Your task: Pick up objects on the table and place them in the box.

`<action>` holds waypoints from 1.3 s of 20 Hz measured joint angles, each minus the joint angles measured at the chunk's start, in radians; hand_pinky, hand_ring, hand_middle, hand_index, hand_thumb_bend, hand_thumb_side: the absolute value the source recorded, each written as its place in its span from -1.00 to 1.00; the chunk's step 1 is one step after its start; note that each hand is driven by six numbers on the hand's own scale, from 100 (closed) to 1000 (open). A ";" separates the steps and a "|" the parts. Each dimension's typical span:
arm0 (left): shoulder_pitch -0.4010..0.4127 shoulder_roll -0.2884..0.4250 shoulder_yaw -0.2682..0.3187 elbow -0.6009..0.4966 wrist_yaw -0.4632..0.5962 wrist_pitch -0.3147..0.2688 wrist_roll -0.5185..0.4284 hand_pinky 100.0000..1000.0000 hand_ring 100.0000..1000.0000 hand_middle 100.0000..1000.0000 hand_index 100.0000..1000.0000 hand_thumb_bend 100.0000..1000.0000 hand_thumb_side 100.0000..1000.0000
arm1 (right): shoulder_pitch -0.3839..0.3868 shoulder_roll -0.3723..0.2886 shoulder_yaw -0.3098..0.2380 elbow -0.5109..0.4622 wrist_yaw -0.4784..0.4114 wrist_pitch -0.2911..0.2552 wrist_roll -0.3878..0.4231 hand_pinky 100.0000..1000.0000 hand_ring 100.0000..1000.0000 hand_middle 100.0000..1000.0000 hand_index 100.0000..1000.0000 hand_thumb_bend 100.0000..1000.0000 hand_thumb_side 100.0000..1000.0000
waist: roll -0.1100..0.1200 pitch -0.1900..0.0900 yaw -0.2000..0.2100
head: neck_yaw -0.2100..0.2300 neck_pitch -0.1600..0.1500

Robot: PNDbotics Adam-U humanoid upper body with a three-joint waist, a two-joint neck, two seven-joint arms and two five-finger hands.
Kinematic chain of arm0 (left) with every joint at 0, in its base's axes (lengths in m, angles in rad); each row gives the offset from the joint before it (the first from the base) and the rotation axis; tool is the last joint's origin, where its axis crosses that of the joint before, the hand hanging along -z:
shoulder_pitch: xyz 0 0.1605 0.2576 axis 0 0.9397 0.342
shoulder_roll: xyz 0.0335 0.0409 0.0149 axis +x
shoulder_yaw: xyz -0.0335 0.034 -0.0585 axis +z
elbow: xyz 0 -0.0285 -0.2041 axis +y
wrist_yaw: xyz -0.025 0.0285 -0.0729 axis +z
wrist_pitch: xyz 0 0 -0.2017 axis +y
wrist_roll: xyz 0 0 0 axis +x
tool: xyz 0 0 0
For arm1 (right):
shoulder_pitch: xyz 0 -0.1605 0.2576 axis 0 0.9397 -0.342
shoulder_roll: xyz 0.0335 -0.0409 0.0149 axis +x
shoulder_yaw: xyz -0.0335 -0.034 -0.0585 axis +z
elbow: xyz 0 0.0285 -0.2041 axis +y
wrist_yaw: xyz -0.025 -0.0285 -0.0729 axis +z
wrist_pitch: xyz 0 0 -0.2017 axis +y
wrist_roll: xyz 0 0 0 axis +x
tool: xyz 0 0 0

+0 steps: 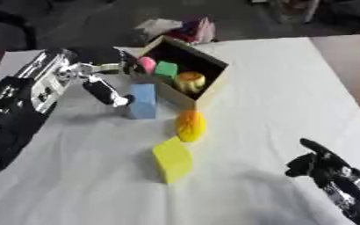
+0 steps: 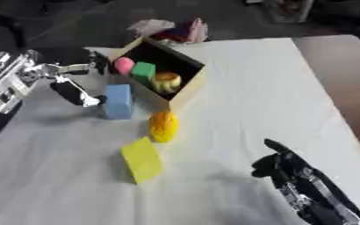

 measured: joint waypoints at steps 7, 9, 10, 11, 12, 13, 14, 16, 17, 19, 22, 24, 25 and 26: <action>0.000 -0.002 -0.014 -0.011 -0.030 0.052 -0.053 0.63 0.55 0.63 0.87 -0.42 -0.26 | 0.000 0.000 0.000 0.000 0.000 0.000 0.000 0.38 0.30 0.29 1.00 -1.00 0.30 | 0.000 0.000 0.000 | -0.003 0.000; 0.001 -0.011 -0.014 -0.004 -0.051 0.067 -0.040 0.62 0.54 0.62 0.87 -0.40 -0.30 | 0.000 0.000 0.000 0.000 0.000 0.000 0.000 0.38 0.30 0.29 1.00 -1.00 0.30 | 0.000 0.000 0.000 | -0.003 0.000; 0.001 -0.014 -0.014 0.001 -0.063 0.076 -0.030 0.62 0.54 0.62 0.86 -0.40 -0.32 | 0.000 0.000 0.000 0.000 0.000 0.000 0.000 0.38 0.30 0.29 1.00 -1.00 0.30 | 0.000 0.000 -0.001 | -0.003 0.000; 0.002 -0.019 -0.014 0.007 -0.073 0.085 -0.019 0.62 0.54 0.62 0.86 -0.38 -0.34 | 0.000 0.000 0.000 0.000 0.000 0.000 0.000 0.38 0.30 0.29 1.00 -1.00 0.30 | 0.000 0.000 -0.001 | -0.003 0.000; 0.004 -0.022 -0.014 0.013 -0.083 0.095 -0.008 0.62 0.54 0.61 0.86 -0.39 -0.34 | 0.000 0.000 0.000 0.000 0.000 0.000 0.000 0.38 0.30 0.29 1.00 -1.00 0.30 | 0.000 0.000 -0.001 | -0.003 0.000; 0.005 -0.027 -0.014 0.020 -0.092 0.101 0.003 0.61 0.53 0.61 0.86 -0.41 -0.34 | 0.000 0.000 0.000 0.000 0.000 0.000 0.000 0.38 0.30 0.29 1.00 -1.00 0.30 | -0.001 0.000 -0.001 | -0.003 0.000; 0.005 -0.030 -0.014 0.027 -0.100 0.107 0.012 0.61 0.53 0.60 0.85 -0.44 -0.32 | 0.000 0.000 0.000 0.000 0.000 0.000 0.000 0.38 0.30 0.29 1.00 -1.00 0.30 | -0.001 0.000 -0.001 | -0.002 0.000; 0.006 -0.039 -0.014 0.045 -0.110 0.118 0.027 0.60 0.52 0.60 0.85 -0.45 -0.33 | 0.000 0.000 0.000 0.000 0.000 0.000 0.000 0.38 0.30 0.29 1.00 -1.00 0.30 | -0.001 0.000 -0.001 | -0.002 0.000; 0.006 -0.043 -0.014 0.054 -0.113 0.123 0.034 0.60 0.52 0.60 0.85 -0.45 -0.33 | 0.000 0.000 0.000 0.000 0.000 0.000 0.000 0.38 0.30 0.29 1.00 -1.00 0.30 | -0.001 0.000 -0.001 | -0.002 0.000; 0.006 -0.048 -0.014 0.066 -0.118 0.130 0.045 0.60 0.52 0.60 0.85 -0.45 -0.33 | 0.000 0.000 0.000 0.000 0.000 0.000 0.000 0.38 0.30 0.29 1.00 -1.00 0.30 | -0.001 0.000 -0.001 | -0.002 0.000; 0.008 -0.054 -0.014 0.079 -0.123 0.132 0.053 0.55 0.46 0.53 0.82 -0.56 -0.15 | 0.000 0.000 0.000 0.000 0.000 0.000 0.000 0.38 0.30 0.29 1.00 -1.00 0.30 | -0.001 0.000 -0.001 | -0.002 0.000; 0.020 -0.058 -0.018 0.096 -0.117 0.131 0.048 0.52 0.42 0.49 0.79 -0.56 -0.22 | 0.000 0.000 0.000 0.000 0.000 0.000 0.000 0.38 0.30 0.29 1.00 -1.00 0.31 | -0.001 0.000 -0.001 | -0.002 0.000; 0.023 -0.062 -0.020 0.103 -0.110 0.129 0.041 0.51 0.41 0.48 0.78 -0.58 -0.20 | 0.000 0.000 0.000 0.000 0.000 0.000 0.000 0.38 0.30 0.29 1.00 -1.00 0.31 | -0.002 0.000 -0.002 | -0.002 0.000; 0.022 -0.062 -0.019 0.106 -0.099 0.126 0.031 0.51 0.40 0.46 0.76 -0.60 -0.15 | 0.000 0.000 0.000 0.000 0.000 0.000 0.000 0.38 0.30 0.29 1.00 -1.00 0.31 | -0.002 0.000 -0.002 | -0.002 0.000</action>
